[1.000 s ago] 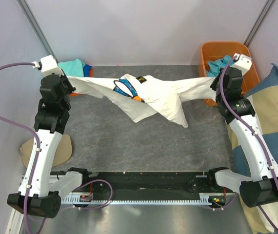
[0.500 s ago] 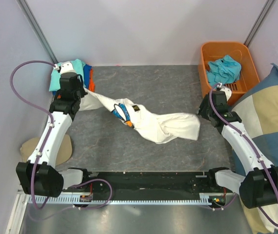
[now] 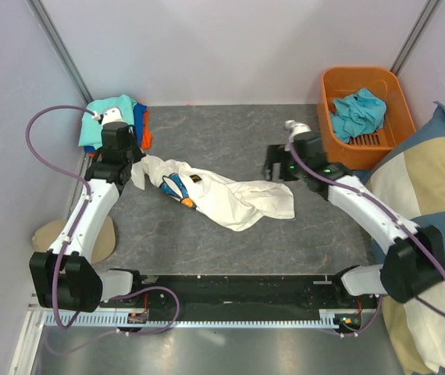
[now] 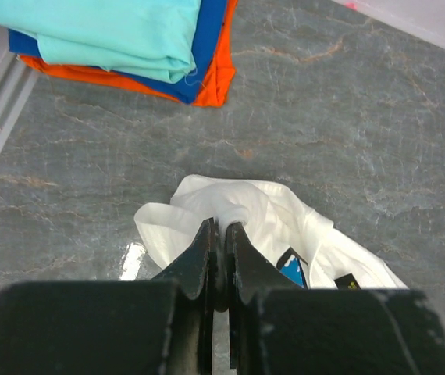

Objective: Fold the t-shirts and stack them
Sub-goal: Flatten the tshirt out

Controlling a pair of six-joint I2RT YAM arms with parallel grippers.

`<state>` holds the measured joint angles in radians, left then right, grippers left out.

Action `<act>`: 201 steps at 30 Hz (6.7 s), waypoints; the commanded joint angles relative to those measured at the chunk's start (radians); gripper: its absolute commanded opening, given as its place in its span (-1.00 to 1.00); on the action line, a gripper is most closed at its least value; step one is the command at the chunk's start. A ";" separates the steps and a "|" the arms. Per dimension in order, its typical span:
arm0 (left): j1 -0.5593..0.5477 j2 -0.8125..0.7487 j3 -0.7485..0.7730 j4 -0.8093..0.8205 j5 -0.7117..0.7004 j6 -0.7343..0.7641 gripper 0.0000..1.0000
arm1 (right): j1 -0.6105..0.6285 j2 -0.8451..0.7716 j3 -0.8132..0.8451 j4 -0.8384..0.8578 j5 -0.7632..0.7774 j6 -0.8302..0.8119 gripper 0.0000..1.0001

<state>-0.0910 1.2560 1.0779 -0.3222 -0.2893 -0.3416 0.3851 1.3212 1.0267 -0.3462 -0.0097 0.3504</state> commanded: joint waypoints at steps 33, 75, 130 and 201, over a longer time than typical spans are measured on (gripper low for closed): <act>-0.004 -0.069 -0.084 0.061 0.056 -0.048 -0.96 | 0.334 0.786 0.562 0.052 -0.164 -0.231 0.36; 0.016 -0.133 0.140 0.009 -0.065 0.125 -0.96 | 0.267 0.032 0.645 -0.324 0.375 -0.231 -1.00; -0.317 1.248 1.244 0.393 0.351 0.085 -0.23 | 0.371 0.098 0.016 -0.157 0.605 0.170 -1.00; -0.317 -0.050 -0.702 0.362 0.141 -0.497 -0.27 | 0.368 0.110 0.003 -0.142 0.522 0.187 -1.00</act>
<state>-0.4053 1.1919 0.3710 0.0383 -0.1940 -0.8078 0.7506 1.4456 1.0344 -0.4881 0.5095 0.5247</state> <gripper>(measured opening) 0.379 0.018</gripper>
